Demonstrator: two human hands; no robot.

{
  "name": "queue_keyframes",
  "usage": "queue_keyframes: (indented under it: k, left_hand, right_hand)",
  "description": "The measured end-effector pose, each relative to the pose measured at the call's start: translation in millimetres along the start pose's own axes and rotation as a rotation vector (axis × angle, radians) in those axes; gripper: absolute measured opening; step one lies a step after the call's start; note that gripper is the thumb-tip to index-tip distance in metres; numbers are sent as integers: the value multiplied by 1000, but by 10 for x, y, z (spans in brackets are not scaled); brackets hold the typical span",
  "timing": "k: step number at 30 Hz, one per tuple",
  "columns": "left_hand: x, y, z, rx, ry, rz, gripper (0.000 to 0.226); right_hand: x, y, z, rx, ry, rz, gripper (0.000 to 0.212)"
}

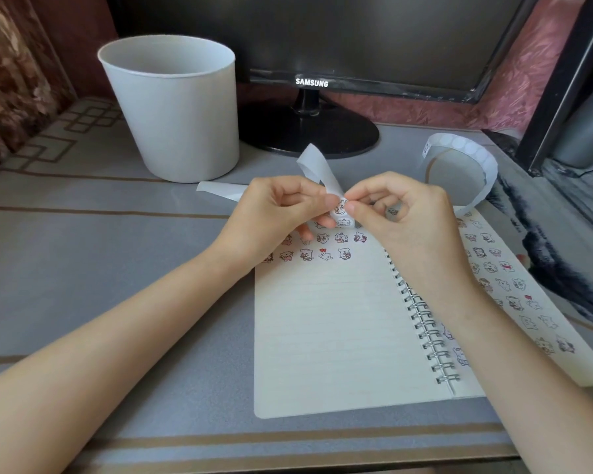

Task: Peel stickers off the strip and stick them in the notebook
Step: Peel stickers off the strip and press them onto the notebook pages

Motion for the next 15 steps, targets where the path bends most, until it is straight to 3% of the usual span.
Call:
queue_keyframes:
  k: [15]
  left_hand:
    - [29,16,-42,15,-20,12,6]
  right_hand:
    - [-4,4,20,18,-8,13,7]
Point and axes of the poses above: each hand's wrist, its own y-axis away from the middle knuckle, its own x-axis out of the palm, z = x × y, the point moved 6 cm from there along -y, towards the middle knuckle
